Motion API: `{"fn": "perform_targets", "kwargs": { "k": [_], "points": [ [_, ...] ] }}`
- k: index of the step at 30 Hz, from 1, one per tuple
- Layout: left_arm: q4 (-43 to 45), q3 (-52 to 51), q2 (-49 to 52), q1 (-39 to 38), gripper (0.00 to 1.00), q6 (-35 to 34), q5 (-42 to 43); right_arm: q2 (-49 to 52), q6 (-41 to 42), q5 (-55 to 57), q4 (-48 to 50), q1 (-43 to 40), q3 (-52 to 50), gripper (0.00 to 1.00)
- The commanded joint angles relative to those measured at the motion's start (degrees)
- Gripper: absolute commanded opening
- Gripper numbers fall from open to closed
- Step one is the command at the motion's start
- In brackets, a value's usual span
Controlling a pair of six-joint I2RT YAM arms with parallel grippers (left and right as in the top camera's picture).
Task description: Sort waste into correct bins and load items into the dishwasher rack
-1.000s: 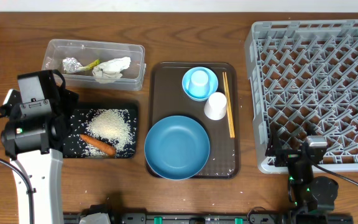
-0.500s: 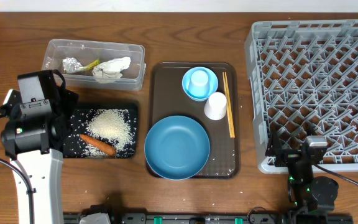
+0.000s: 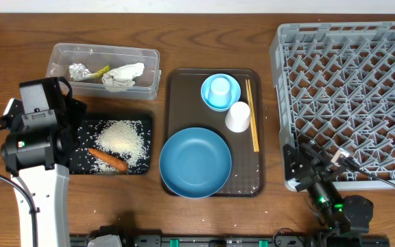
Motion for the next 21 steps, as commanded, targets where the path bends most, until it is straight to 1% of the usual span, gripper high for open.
{"fn": "perform_targets", "kwargs": {
  "k": [1,4,7,9,12,15,17,21],
  "points": [
    [-0.4,0.1,0.0,0.3,1.00,0.1,-1.4,-0.3,12.6,-10.3,-0.2,-0.6,-0.2,0.99],
    [-0.4,0.1,0.0,0.3,0.99,0.1,-1.4,-0.3,11.6,-15.3,2.4,-0.6,-0.2,0.99],
    [-0.4,0.1,0.0,0.3,0.99,0.1,-1.4,-0.3,10.7,-19.5,8.0,-0.6,-0.1,0.99],
    [-0.4,0.1,0.0,0.3,0.99,0.1,-1.4,-0.3,10.7,-19.7,9.9,-0.7,0.8,0.99],
    [-0.4,0.1,0.0,0.3,0.99,0.1,-1.4,0.2,10.4,-17.7,9.8,-0.7,3.7,0.99],
    [-0.4,0.1,0.0,0.3,0.99,0.1,-1.4,2.5,8.0,-15.6,8.5,-0.7,8.1,0.99],
    [-0.4,0.1,0.0,0.3,0.99,0.1,-1.4,5.5,5.0,-15.1,6.6,-0.7,11.7,0.99],
    [-0.4,0.1,0.0,0.3,0.99,0.1,-1.4,15.2,-5.2,-15.0,-2.4,-0.7,21.1,0.99]
  ]
}}
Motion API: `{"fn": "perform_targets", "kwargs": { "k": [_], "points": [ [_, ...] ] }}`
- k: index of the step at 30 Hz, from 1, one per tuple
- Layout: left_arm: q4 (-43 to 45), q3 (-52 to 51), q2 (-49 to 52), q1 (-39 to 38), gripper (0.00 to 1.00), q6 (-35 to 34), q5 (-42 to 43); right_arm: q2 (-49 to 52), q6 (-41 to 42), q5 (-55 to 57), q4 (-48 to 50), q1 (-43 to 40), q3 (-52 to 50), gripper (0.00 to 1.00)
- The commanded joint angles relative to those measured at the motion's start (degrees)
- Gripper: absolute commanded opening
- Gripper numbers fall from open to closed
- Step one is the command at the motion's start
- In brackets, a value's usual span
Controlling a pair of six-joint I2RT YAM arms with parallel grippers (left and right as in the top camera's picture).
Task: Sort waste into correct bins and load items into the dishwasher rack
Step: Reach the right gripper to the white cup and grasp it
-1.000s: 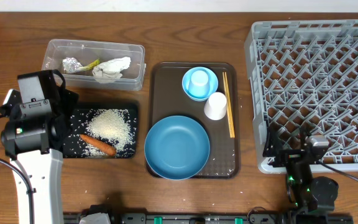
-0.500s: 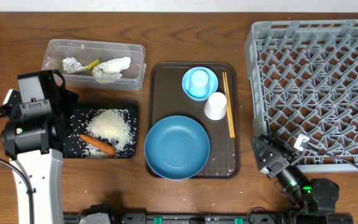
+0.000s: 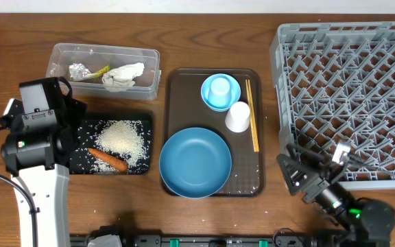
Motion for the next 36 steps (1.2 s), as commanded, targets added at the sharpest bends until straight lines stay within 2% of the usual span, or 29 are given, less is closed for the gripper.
{"fn": "perform_targets", "kwargs": {
  "k": [1,7,11,19,26,30,36],
  "points": [
    [-0.3,0.1,0.0,0.3,0.99,0.1,-1.4,6.8,-10.5,0.7,-5.2,-0.6,6.8,0.99],
    [-0.3,0.1,0.0,0.3,0.99,0.1,-1.4,19.6,-24.2,0.3,-20.5,-0.6,18.0,0.99],
    [-0.3,0.1,0.0,0.3,0.99,0.1,-1.4,23.5,-29.2,0.3,-24.9,-0.1,21.6,0.99],
    [-0.3,0.1,0.0,0.3,0.99,0.1,-1.4,24.4,-29.2,4.9,-24.6,2.4,24.9,0.99],
    [-0.3,0.1,0.0,0.3,0.99,0.1,-1.4,28.5,-29.2,8.4,-24.6,6.2,32.9,0.99],
    [-0.3,0.1,0.0,0.3,0.99,0.1,-1.4,34.8,-31.3,9.5,-26.0,9.9,39.6,0.99],
    [-0.3,0.1,0.0,0.3,0.99,0.1,-1.4,49.2,-37.7,20.5,-36.8,18.6,51.7,0.99]
  ]
}}
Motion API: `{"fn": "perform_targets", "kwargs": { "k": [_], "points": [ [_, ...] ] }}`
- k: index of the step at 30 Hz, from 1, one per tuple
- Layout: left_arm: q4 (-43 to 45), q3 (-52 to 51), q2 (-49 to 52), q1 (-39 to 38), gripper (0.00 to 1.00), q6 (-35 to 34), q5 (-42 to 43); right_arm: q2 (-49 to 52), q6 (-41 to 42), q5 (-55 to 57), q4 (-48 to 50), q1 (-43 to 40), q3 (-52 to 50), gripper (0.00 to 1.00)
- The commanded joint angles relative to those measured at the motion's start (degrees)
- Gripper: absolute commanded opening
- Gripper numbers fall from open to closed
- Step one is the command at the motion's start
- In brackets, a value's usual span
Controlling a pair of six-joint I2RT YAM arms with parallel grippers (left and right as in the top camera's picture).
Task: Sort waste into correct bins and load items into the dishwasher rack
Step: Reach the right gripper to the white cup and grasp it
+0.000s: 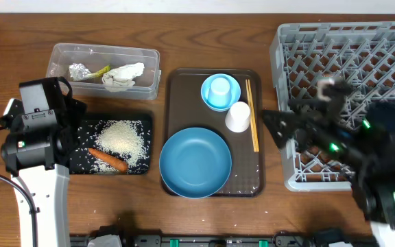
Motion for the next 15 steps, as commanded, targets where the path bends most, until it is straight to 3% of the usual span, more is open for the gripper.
{"fn": "perform_targets", "kwargs": {
  "k": [1,7,12,15],
  "points": [
    [-0.3,0.1,0.0,0.3,0.99,0.1,-1.4,7.9,-5.4,8.7,-3.5,4.9,5.8,0.99],
    [-0.3,0.1,0.0,0.3,0.99,0.1,-1.4,22.7,-4.9,18.5,-8.2,11.0,15.0,0.99],
    [-0.3,0.1,0.0,0.3,0.99,0.1,-1.4,31.7,-3.3,29.4,-15.1,11.1,19.2,0.99],
    [-0.3,0.1,0.0,0.3,0.99,0.1,-1.4,35.9,-5.6,30.1,-18.0,11.1,19.4,0.99]
  ]
}}
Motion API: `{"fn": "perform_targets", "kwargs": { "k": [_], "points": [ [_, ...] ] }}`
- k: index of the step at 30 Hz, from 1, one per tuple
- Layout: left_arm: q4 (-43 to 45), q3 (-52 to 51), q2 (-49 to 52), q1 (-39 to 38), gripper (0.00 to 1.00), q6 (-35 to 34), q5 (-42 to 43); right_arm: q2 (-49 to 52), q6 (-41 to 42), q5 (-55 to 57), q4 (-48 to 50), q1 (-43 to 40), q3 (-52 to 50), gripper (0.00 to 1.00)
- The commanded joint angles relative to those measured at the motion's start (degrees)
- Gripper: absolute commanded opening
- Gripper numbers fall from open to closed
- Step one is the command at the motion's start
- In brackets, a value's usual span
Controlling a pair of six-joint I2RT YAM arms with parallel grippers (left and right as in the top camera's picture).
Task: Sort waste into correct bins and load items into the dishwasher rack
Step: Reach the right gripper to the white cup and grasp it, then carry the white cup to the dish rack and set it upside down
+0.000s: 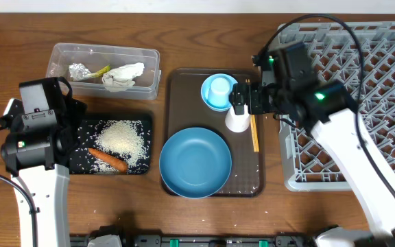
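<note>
A brown tray [177, 103] carries a blue plate [195, 162], a blue bowl [211, 101] with a pale blue cup [219, 88] standing in it, a white cup [236, 122] and wooden chopsticks [254, 137]. My right gripper [242, 99] hovers over the far rim of the white cup, next to the bowl; its fingers look apart with nothing in them. The grey dishwasher rack [362, 41] fills the right side. My left arm [36, 130] stands at the left edge of a black tray [142, 120]; its fingers are hidden under the arm.
A clear bin [149, 65] at the back left holds crumpled foil [78, 70], a green scrap and a wadded napkin [123, 74]. The black tray holds spilled rice [122, 139] and an orange carrot-like piece [108, 160].
My right arm has moved left and toward the back, from in front of the rack's near left corner to over the white cup on the brown tray. The left arm and all objects are unchanged.
My right gripper was low at the table's front edge, by the rack's near left corner. It then stood higher, over that corner with its fingers pointing at the tray, and now hangs above the white cup. The left arm has stayed still throughout.
</note>
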Motion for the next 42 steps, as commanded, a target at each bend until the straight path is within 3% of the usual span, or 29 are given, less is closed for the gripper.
{"fn": "perform_targets", "kwargs": {
  "k": [1,11,17,26,27,29,31,42],
  "points": [
    [-0.3,0.1,0.0,0.3,0.99,0.1,-1.4,3.9,-3.1,5.5,-1.9,0.3,1.4,0.99],
    [-0.3,0.1,0.0,0.3,0.99,0.1,-1.4,12.1,-5.2,6.1,-1.9,0.2,1.0,0.99],
    [-0.3,0.1,0.0,0.3,0.99,0.1,-1.4,18.0,-5.3,0.8,0.4,0.8,1.0,0.99],
    [-0.3,0.1,0.0,0.3,0.99,0.1,-1.4,22.0,-5.7,5.4,1.9,2.6,1.0,0.99],
    [-0.3,0.1,0.0,0.3,0.99,0.1,-1.4,22.0,-5.4,5.9,1.9,2.7,1.0,0.98],
    [-0.3,0.1,0.0,0.3,0.99,0.1,-1.4,22.0,-5.2,6.4,2.2,3.0,1.0,0.80],
    [-0.3,0.1,0.0,0.3,0.99,0.1,-1.4,22.0,-5.1,6.4,2.5,3.1,1.0,0.71],
    [-0.3,0.1,0.0,0.3,0.99,0.1,-1.4,22.1,-2.6,6.4,3.0,3.4,1.0,0.59]
  ]
}}
